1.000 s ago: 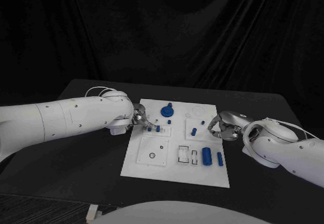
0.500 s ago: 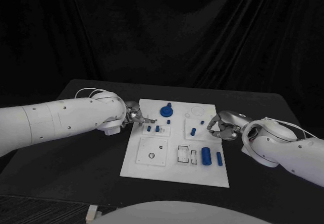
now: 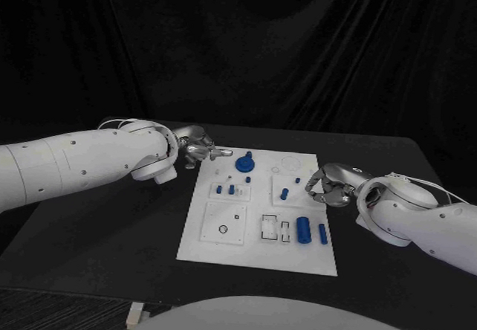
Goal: Assemble the parts on the task board
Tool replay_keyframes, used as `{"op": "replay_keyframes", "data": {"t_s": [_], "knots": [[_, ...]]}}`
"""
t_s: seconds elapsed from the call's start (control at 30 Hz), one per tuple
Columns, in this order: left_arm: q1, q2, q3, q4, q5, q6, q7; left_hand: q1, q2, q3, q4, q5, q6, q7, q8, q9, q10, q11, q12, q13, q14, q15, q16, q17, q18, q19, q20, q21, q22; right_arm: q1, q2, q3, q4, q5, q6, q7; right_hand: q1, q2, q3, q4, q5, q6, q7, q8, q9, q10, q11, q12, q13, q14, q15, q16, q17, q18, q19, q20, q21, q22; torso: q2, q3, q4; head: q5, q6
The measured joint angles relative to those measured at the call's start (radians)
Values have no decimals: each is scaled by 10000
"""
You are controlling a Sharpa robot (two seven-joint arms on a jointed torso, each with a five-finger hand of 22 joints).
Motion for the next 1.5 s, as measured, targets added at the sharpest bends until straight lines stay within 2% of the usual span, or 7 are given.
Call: {"op": "replay_keyframes", "data": {"t_s": [0.2,0.33,0.5,0.6,0.73,1.03,1.5], "knots": [[19,265,-4,-498,254,-143,1563,1803,303,-81,-35,805,-334,86,-579,-738,-1894,207,-666,-853,-1542,241,-222,-869,0,-666,223,-21,0,0,-30,2,24,17,-12,32,0,0,0,0,0,0,0,0,0,0,0,0,0,0,0,0,0,0,-21,-21,0,0,3,0,2,-27,0],[5,486,-5,-876,233,-225,2671,3949,492,522,-540,1421,-206,-97,-1369,-2102,-2653,43,-1204,-1558,-1685,92,-226,-999,-2,768,197,1672,7,0,-99,2,85,26,-77,105,0,0,0,0,0,1,-1,0,8,0,0,0,0,0,0,0,1,0,-21,-21,0,-1,4,0,6,-65,0],[-115,723,-4,-1215,-377,-436,3925,5436,348,1210,-458,889,446,-443,-2354,-4289,-2688,-283,-2655,-3065,-1861,-269,-937,-2060,-174,2319,31,2705,7,-1,-191,1,183,36,-276,271,-95,-13,0,0,0,38,-38,39,20,0,0,0,0,0,0,0,1,-1,-21,-21,0,-2,8,0,6,-85,0],[-184,919,-5,-1433,-1066,-593,4548,5923,171,1568,-318,658,704,-484,-2672,-5113,-3120,-456,-4702,-4694,-244,-494,-725,-1107,-330,3172,-242,3091,7,-1,-247,1,247,40,-437,407,-148,41,0,0,0,74,-1,39,22,0,0,-12,0,0,0,0,1,-1,-20,-21,0,-2,8,-2,6,-86,0],[-247,1202,-6,-1679,-2218,-876,5085,6693,-98,2268,-445,420,551,-560,-3604,-6336,-3332,-488,-6965,-6438,-547,-565,-1324,-1672,-327,3279,-352,2805,6,-8,-316,1,292,45,-630,565,-148,41,0,0,0,74,-1,40,29,0,0,-39,0,0,0,0,1,-1,-20,-20,0,-2,9,-4,3,-49,0],[-427,1915,-5,-2285,-5318,-1707,5592,6598,-1249,2801,-688,54,513,-1369,-4775,-8812,-3718,-1103,-10135,-9532,350,-1022,-1467,-1455,-326,3948,-757,2731,5,-40,-428,-1,532,32,-1292,903,-267,-78,-14,71,77,179,-34,91,44,0,0,-77,0,0,0,48,77,-1,-20,-20,10,-3,10,-12,-2,15,0],[-628,2649,-1,-2843,-7394,-1871,5718,5684,-1341,2775,-1043,20,1642,-1164,-4648,-9919,-2552,-1043,-10500,-10456,690,-1083,-1577,-2236,-480,4454,-886,3439,5,-45,-639,3,764,-44,-1913,1204,-266,-78,-14,71,77,216,-71,130,53,0,0,-77,0,0,0,48,96,-1,-19,-19,60,-4,21,-18,-22,-63,0]]}}
